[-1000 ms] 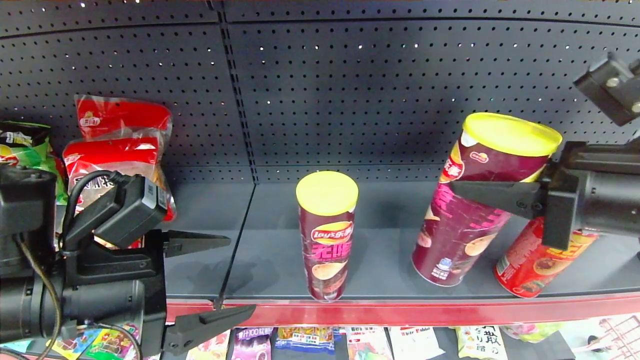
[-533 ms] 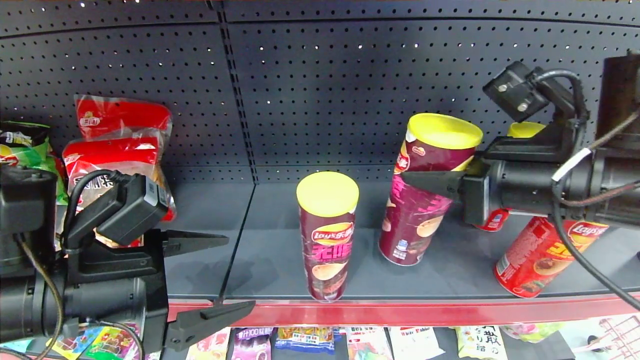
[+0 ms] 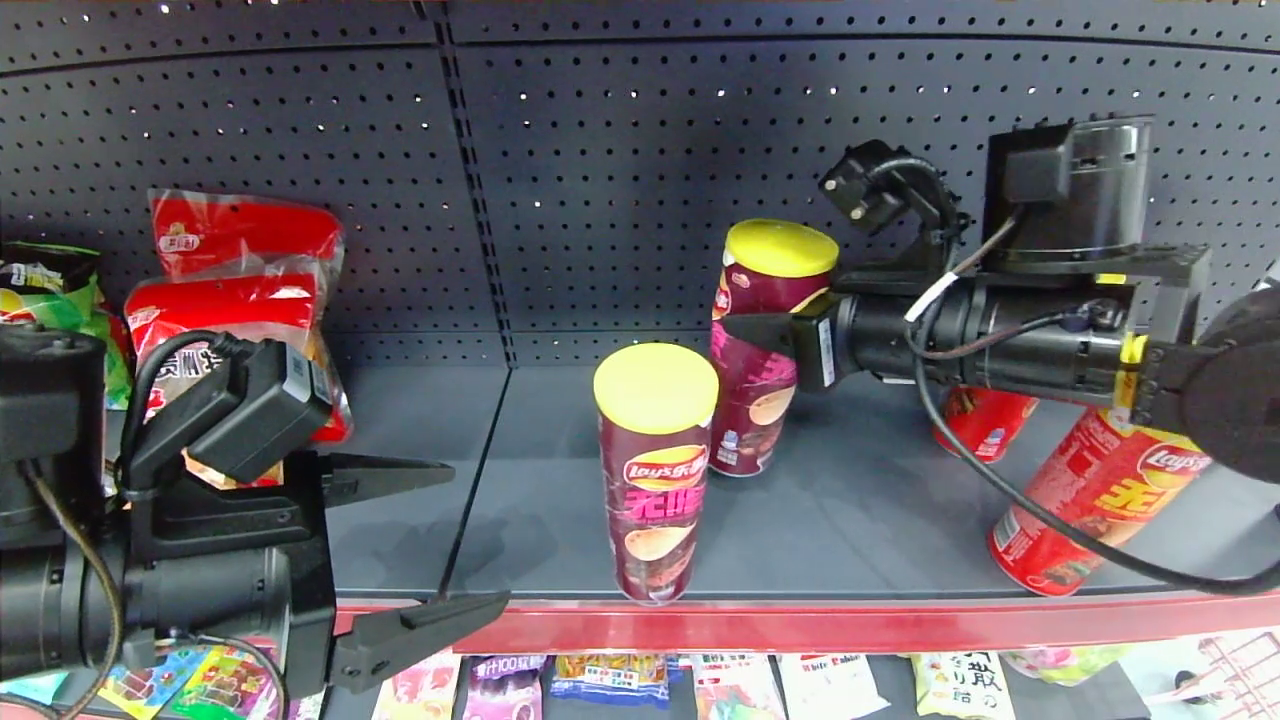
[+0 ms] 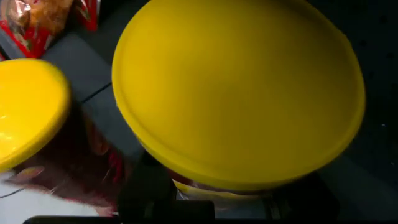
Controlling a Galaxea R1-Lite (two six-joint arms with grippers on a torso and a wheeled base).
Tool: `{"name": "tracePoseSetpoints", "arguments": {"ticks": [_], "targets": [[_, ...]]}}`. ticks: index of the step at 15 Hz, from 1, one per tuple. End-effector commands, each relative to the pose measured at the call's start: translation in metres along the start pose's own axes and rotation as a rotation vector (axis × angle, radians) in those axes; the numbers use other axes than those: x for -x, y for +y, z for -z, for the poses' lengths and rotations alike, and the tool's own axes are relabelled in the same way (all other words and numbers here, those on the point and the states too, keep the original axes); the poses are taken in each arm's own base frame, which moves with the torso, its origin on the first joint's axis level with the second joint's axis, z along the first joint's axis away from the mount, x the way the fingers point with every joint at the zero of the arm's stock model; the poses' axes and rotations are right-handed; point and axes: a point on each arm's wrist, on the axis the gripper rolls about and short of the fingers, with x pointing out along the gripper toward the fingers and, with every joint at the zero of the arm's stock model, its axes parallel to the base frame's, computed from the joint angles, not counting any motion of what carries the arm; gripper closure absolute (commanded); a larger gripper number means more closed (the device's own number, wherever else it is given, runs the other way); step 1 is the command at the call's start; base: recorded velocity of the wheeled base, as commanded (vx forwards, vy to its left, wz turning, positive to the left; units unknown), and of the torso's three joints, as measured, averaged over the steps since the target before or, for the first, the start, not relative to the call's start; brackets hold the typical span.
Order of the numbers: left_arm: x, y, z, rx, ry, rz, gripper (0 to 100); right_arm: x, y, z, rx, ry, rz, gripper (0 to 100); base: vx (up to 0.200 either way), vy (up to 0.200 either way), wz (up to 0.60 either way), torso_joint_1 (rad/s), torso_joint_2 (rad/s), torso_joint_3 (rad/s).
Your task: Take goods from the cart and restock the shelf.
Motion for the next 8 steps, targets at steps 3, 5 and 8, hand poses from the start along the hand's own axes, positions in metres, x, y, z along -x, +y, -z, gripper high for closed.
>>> {"name": "tracePoseSetpoints", "arguments": {"ticks": [3, 5, 8], "targets": [[0.0, 0.0, 0.001, 0.001, 0.002, 0.001, 0, -0.036, -0.004, 0.002, 0.001, 0.015, 0.002, 100, 0.0, 0.0, 0.0, 0.0, 0.0, 0.0], [0.0, 0.0, 0.001, 0.002, 0.004, 0.001, 0, -0.046, -0.007, 0.003, 0.007, 0.019, 0.004, 100, 0.0, 0.0, 0.0, 0.0, 0.0, 0.0], [-0.001, 0.0, 0.001, 0.003, 0.005, 0.001, 0, -0.055, -0.008, 0.005, 0.007, 0.022, 0.007, 100, 0.0, 0.0, 0.0, 0.0, 0.0, 0.0]]}}
